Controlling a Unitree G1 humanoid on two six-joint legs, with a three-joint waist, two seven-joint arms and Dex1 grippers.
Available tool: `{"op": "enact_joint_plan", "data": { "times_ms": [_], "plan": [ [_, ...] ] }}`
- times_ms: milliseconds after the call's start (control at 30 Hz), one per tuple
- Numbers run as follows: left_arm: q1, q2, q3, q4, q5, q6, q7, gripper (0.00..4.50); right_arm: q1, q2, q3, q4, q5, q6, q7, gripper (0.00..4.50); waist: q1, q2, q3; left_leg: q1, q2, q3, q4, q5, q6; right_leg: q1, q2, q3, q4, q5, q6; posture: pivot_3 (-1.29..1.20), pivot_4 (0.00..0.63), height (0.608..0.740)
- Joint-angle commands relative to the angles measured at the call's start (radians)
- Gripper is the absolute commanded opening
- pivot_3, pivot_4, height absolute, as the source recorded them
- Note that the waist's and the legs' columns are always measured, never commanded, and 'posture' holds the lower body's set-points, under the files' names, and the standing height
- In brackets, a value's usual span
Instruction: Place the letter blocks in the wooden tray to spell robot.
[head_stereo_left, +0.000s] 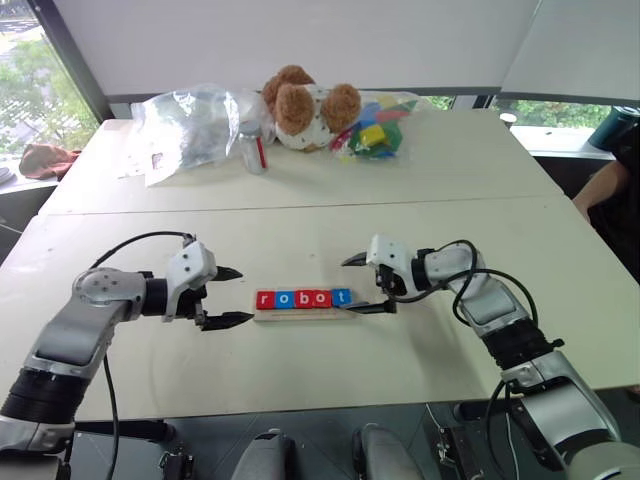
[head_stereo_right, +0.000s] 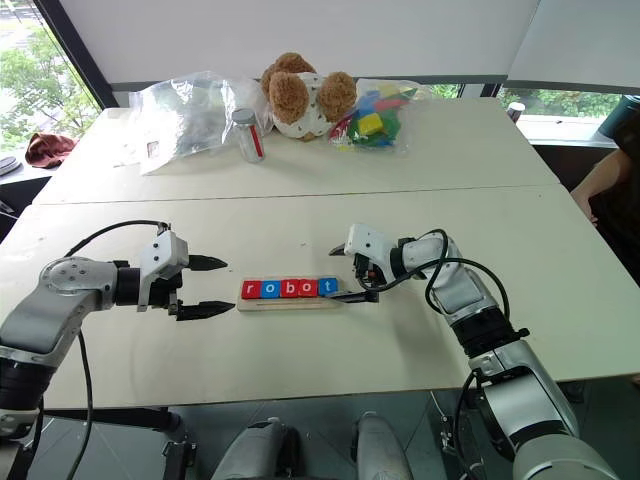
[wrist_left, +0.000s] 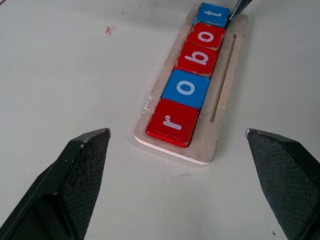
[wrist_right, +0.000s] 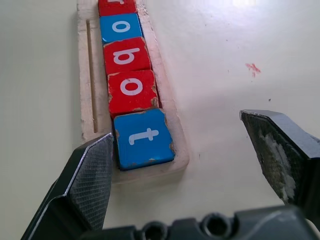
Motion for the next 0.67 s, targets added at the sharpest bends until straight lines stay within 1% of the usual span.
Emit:
{"op": "enact_joint_plan", "data": {
  "times_ms": [33, 67, 133, 200, 267, 333, 367, 433, 533, 667],
  "plan": [
    [0.029, 0.014, 0.064, -0.058, -0.043, 0.031, 0.017, 4.50, 0.023, -0.038, -0.094, -0.174, 0.115, 0.133, 0.012, 4.41, 0.001, 0.000, 0.000, 0.000, 0.000, 0.000, 0.000, 0.000, 0.000, 0.000, 0.000, 0.000, 0.000, 0.000, 0.000, 0.00, 0.150, 0.740],
    [0.040, 0.016, 0.079, -0.069, -0.052, 0.038, 0.023, 4.50, 0.034, -0.049, -0.118, -0.217, 0.147, 0.188, 0.013, 4.41, 0.001, 0.000, 0.000, 0.000, 0.000, 0.000, 0.000, 0.000, 0.000, 0.000, 0.000, 0.000, 0.000, 0.000, 0.000, 0.00, 0.150, 0.740],
    [0.097, 0.036, 0.129, -0.078, -0.062, 0.047, 0.033, 4.50, 0.085, -0.093, -0.212, -0.349, 0.268, 0.388, -0.002, 4.41, 0.003, 0.000, 0.000, 0.000, 0.000, 0.000, 0.000, 0.000, 0.000, 0.000, 0.000, 0.000, 0.000, 0.000, 0.000, 0.00, 0.150, 0.740],
    [0.154, 0.051, 0.174, -0.084, -0.070, 0.058, 0.047, 4.50, 0.143, -0.139, -0.289, -0.448, 0.355, 0.533, -0.021, 4.41, 0.003, 0.000, 0.000, -0.001, 0.000, -0.001, -0.001, 0.000, 0.001, 0.000, -0.001, 0.000, -0.001, 0.000, 0.000, 0.00, 0.150, 0.740],
    [0.199, 0.050, 0.213, -0.093, -0.087, 0.075, 0.066, 4.50, 0.197, -0.176, -0.341, -0.507, 0.406, 0.615, -0.040, 4.41, 0.004, 0.000, 0.000, -0.001, 0.000, -0.001, -0.001, -0.001, 0.001, 0.000, -0.001, 0.000, -0.001, 0.000, 0.000, 0.00, 0.150, 0.740],
    [0.287, 0.026, 0.282, -0.103, -0.114, 0.091, 0.096, 4.50, 0.313, -0.282, -0.405, -0.536, 0.425, 0.680, -0.015, 4.41, 0.006, 0.000, 0.000, 0.000, 0.000, -0.001, -0.001, -0.001, 0.001, 0.001, -0.002, 0.000, -0.002, 0.000, 0.000, 0.00, 0.150, 0.740],
    [0.321, 0.017, 0.305, -0.096, -0.112, 0.081, 0.109, 4.50, 0.359, -0.317, -0.434, -0.543, 0.435, 0.705, -0.015, 4.41, 0.007, 0.000, 0.000, 0.000, 0.000, -0.001, -0.001, -0.001, 0.001, 0.001, -0.002, 0.000, -0.002, 0.000, 0.000, 0.00, 0.150, 0.740],
    [0.349, -0.007, 0.336, -0.073, -0.119, 0.074, 0.140, 4.50, 0.417, -0.338, -0.469, -0.534, 0.440, 0.708, -0.046, 4.41, 0.005, 0.000, 0.000, 0.000, 0.000, -0.001, -0.001, -0.001, 0.002, 0.002, -0.003, 0.000, -0.003, 0.000, 0.000, 0.00, 0.150, 0.740],
    [0.347, -0.049, 0.359, -0.045, -0.139, 0.082, 0.174, 4.50, 0.451, -0.323, -0.472, -0.470, 0.404, 0.652, -0.097, 4.41, 0.001, 0.000, 0.000, 0.001, 0.000, 0.000, -0.001, -0.001, 0.002, 0.002, -0.004, 0.000, -0.002, 0.000, -0.001, 0.00, 0.150, 0.740],
    [0.346, -0.031, 0.337, -0.014, -0.093, 0.027, 0.169, 4.50, 0.464, -0.319, -0.440, -0.429, 0.380, 0.596, -0.113, 4.41, 0.002, 0.000, -0.001, 0.003, 0.000, 0.000, -0.001, -0.001, 0.001, 0.003, -0.004, 0.000, -0.001, 0.001, -0.002, 0.00, 0.150, 0.740]
  ]
}}
